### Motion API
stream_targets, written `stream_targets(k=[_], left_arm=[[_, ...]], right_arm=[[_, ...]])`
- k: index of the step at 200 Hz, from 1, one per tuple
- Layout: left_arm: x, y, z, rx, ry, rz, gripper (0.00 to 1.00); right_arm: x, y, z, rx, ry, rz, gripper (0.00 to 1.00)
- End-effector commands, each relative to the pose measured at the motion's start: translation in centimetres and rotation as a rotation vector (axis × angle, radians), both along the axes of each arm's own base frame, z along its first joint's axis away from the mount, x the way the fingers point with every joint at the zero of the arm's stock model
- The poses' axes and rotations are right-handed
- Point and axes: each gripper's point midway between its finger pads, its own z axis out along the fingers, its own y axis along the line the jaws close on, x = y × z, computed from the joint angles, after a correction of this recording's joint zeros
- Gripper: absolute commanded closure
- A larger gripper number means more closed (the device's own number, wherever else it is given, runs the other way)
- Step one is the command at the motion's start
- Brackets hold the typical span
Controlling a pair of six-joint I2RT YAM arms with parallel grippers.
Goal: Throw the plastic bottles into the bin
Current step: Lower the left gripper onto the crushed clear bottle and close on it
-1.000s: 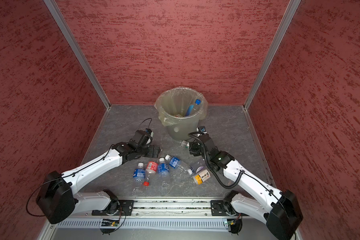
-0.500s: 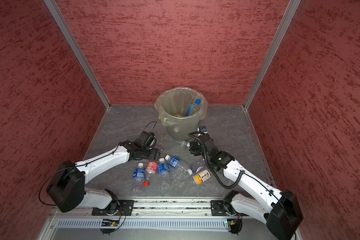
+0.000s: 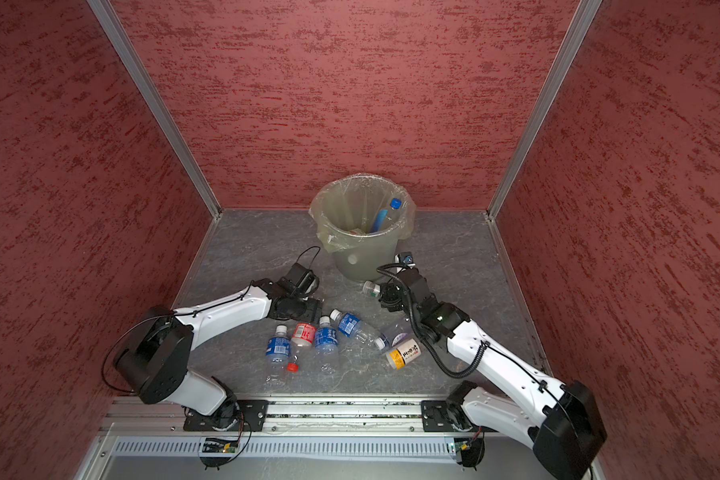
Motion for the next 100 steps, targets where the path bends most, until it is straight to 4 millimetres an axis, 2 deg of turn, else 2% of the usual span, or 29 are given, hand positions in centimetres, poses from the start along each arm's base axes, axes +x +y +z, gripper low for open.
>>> stream_targets(k=[1,75,100], left_arm=[[1.1,-0.4,0.4,-0.01,-0.02,0.01,0.16],[1.5,-0.1,-0.8,0.006,0.017,0.021,0.23],[1.6,0.0,-1.0,0.008,0.021,0.024,0.27]], right_arm=[[-0.1,-0.4,0.5,0.011,-0.024,-0.021,0.16],[0.0,-0.2,0.7,0.01,-0.026,-0.014,0.18],[0.1,-0.1,0.9,0.013,-0.028,-0.009,0.22]])
